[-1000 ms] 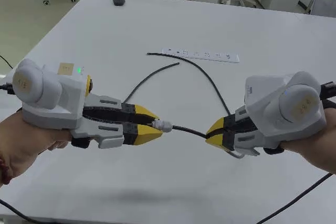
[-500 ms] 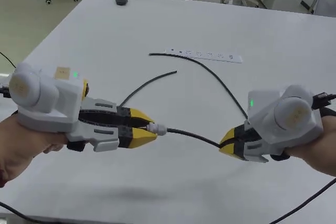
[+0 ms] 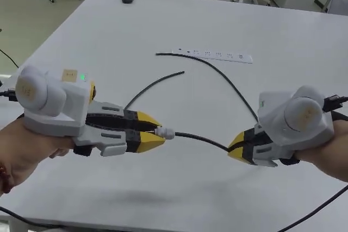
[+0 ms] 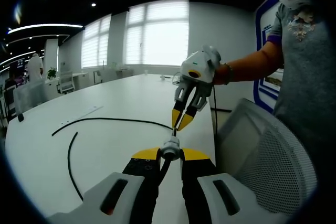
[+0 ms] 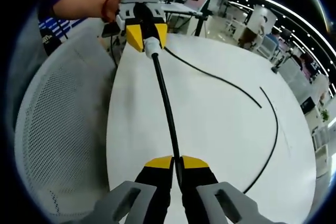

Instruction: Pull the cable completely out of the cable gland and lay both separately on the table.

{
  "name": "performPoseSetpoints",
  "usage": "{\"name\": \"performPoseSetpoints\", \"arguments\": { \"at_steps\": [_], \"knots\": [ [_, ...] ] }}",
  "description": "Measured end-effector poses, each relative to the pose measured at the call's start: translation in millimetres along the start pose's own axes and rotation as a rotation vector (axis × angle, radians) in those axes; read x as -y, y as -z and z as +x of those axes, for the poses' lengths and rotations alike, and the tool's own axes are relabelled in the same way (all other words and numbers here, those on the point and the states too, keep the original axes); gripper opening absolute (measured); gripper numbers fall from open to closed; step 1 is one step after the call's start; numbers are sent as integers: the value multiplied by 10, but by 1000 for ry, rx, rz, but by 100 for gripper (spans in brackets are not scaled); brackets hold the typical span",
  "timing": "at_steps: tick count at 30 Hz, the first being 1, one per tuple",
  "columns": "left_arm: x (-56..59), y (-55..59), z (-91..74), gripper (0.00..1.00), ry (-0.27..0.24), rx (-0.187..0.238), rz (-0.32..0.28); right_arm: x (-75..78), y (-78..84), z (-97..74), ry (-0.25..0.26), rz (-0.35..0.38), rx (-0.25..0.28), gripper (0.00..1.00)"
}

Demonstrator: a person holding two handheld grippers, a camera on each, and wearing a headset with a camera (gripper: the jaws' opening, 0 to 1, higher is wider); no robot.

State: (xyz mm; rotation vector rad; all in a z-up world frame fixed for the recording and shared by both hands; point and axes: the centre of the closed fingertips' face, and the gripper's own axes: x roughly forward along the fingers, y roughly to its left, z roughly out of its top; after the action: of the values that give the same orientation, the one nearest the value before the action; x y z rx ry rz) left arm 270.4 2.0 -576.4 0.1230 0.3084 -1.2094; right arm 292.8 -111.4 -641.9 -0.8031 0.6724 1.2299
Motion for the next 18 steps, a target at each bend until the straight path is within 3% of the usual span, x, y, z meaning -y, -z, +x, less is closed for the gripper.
{"name": "performPoseSetpoints", "arguments": {
  "at_steps": [3, 5, 9, 13, 18],
  "knots": [
    [-22, -3, 20, 15, -8, -3, -2, 5, -9, -5, 9, -9, 8, 8],
    [-16, -1, 48, 15, -6, -10, 4, -33, -119, -19, 1, 27, 53, 16],
    [-10, 6, 90, 15, -3, -21, 10, -86, -376, -78, 4, 0, 110, 13],
    [25, 9, 131, 15, 8, -29, 20, -187, -773, -145, -32, 20, 228, 10],
    [52, -9, 156, 15, 17, -26, 25, -247, -954, -127, -39, -14, 237, 9]
  ]
}}
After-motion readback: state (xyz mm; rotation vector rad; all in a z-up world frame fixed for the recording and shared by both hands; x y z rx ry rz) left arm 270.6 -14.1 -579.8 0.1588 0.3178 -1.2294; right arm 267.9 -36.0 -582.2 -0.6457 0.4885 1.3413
